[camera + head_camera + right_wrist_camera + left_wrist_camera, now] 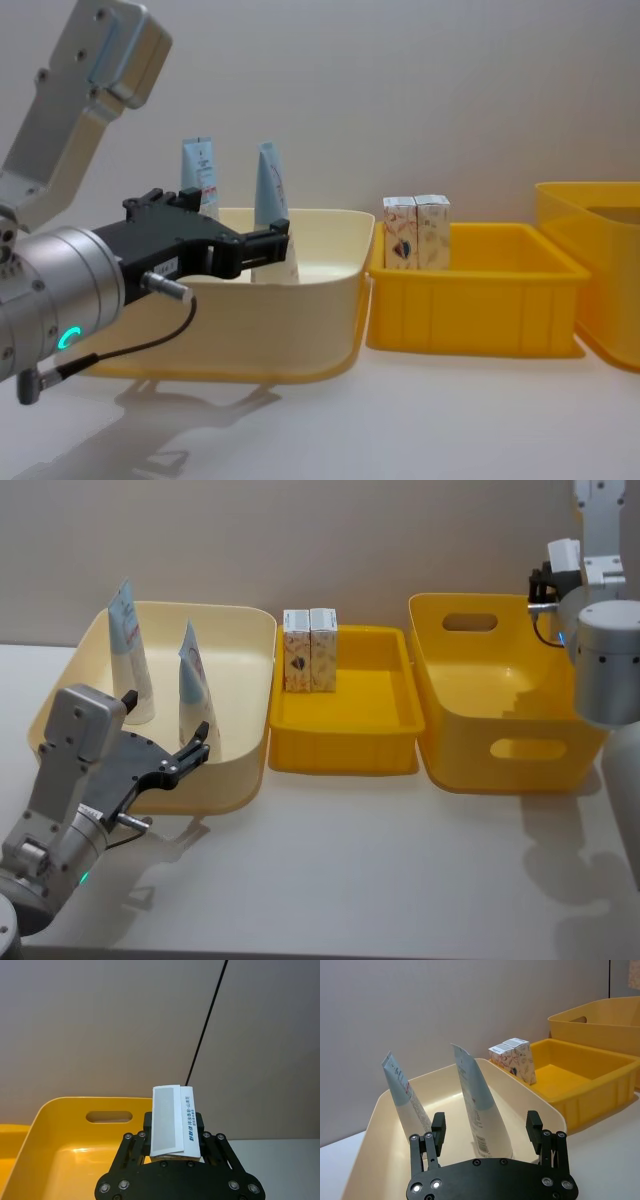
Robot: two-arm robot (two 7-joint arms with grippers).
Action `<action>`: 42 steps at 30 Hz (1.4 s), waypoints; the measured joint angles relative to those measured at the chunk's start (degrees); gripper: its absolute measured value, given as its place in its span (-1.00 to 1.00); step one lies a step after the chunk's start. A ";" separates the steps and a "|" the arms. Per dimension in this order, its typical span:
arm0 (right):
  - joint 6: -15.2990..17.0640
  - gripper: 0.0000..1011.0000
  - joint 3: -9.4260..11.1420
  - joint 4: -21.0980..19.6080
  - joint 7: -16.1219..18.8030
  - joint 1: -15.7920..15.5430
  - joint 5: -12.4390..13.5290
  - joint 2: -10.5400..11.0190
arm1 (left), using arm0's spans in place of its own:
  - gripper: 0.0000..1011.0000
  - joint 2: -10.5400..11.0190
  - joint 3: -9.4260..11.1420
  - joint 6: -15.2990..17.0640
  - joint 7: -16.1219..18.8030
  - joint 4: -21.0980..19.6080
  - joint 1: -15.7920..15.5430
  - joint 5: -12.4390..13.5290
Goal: Bimanual collaborative sorting of washing and personal care products
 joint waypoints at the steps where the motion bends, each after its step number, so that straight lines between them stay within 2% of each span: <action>1: 0.05 -0.16 0.07 0.08 -0.03 0.01 -0.02 0.03 | 0.98 0.00 -0.01 0.00 0.00 0.00 0.00 0.00; 12: 0.42 0.46 0.65 0.92 -0.33 0.10 -0.19 0.31 | 0.98 0.00 0.00 0.00 0.00 0.00 0.00 0.00; 15: 0.49 0.70 0.77 1.08 -0.36 0.13 -0.21 0.36 | 0.98 0.00 0.00 0.00 0.00 0.00 0.00 0.00; 16: 0.51 0.70 0.78 1.11 -0.37 0.13 -0.22 0.36 | 0.98 0.00 0.00 0.00 0.00 0.00 0.00 0.00; 21: 0.58 0.96 0.87 1.22 -0.41 0.16 -0.24 0.39 | 0.98 0.00 0.00 0.00 0.00 0.00 0.00 0.00; 35: 0.65 0.98 0.99 1.40 -0.49 0.18 -0.29 0.47 | 0.98 -0.21 -0.26 0.70 -0.49 -0.44 -0.65 -0.25; 42: 0.68 0.98 1.03 1.44 -0.49 0.18 -0.29 0.48 | 0.98 -0.91 -0.42 3.90 -2.13 -0.97 -3.41 -1.11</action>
